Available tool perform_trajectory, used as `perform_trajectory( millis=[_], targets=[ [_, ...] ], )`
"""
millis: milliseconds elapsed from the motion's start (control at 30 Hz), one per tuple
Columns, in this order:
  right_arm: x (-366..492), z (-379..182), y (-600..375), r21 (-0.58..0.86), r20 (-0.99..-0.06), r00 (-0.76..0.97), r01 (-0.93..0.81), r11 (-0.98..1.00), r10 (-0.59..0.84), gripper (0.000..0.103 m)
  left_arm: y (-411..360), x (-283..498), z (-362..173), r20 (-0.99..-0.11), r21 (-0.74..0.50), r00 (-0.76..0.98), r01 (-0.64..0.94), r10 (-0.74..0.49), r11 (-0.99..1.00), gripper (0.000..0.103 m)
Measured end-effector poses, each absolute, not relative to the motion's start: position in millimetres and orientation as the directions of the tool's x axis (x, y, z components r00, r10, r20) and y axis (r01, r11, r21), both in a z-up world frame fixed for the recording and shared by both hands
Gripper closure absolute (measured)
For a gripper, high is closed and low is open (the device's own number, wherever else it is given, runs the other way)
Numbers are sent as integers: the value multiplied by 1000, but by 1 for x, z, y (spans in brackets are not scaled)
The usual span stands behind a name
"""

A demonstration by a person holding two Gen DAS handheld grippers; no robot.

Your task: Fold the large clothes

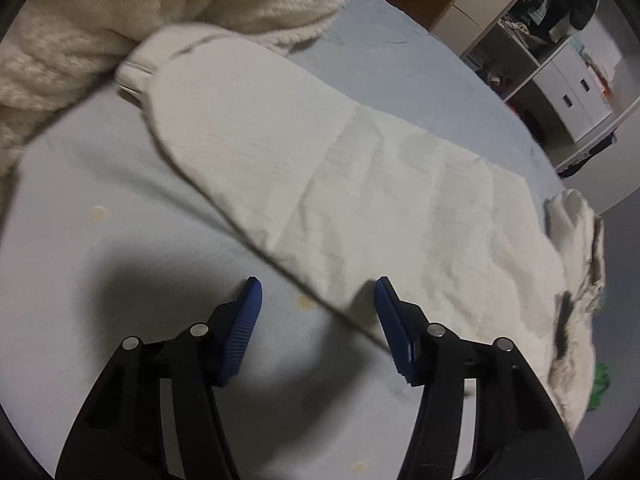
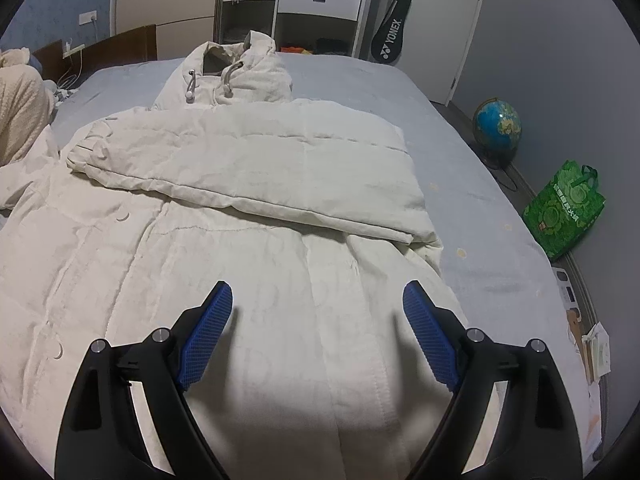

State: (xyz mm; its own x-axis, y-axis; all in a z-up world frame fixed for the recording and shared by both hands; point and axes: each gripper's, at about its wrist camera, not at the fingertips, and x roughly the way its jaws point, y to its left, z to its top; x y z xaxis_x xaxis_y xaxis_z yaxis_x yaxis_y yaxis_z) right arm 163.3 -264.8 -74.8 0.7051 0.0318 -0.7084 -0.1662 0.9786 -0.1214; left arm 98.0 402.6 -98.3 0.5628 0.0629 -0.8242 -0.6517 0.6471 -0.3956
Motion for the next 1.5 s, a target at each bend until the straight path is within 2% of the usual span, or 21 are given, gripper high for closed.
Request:
perform_trajectory(
  millis=[133,200,233,267,333,367,600,900,1067,1300,1500],
  targets=[
    [164,-77,-263,-125,-713,701,-167,978,28,20,406,106,-103,-805,-443,592,-640,36,628,48],
    [165,-78,-262,-129,-714,700,-169,977,27,20,405,109,-104,-804,-443,594,-640,38,627,52],
    [165,-79,-261,-131,-715,699,-171,977,26,20,406,110,-105,-803,-444,594,-642,40,624,62],
    [165,-79,-261,-132,-716,698,-172,976,26,20,407,110,-104,-803,-446,595,-649,46,616,80],
    [166,-79,-260,-133,-715,698,-174,976,27,20,409,114,-100,-788,-463,613,-649,54,603,95],
    [166,-79,-260,-132,-715,699,-174,976,28,20,407,115,-94,-776,-464,627,-642,69,611,98],
    [166,-78,-264,-100,-712,701,-170,980,49,20,377,134,-31,-678,-444,720,-560,146,700,99],
    [167,-72,-285,5,-702,706,-124,992,92,20,307,153,47,-553,-420,827,-382,102,823,99],
    [166,-69,-292,37,-694,712,-110,993,105,20,236,158,81,-506,-338,861,-253,52,907,99],
    [163,-65,-296,62,-684,720,-103,993,117,20,136,177,80,-528,-211,849,-116,-13,971,100],
    [163,-65,-305,104,-682,720,-83,991,132,20,57,199,44,-596,-109,801,-16,-52,994,99]
  ],
)
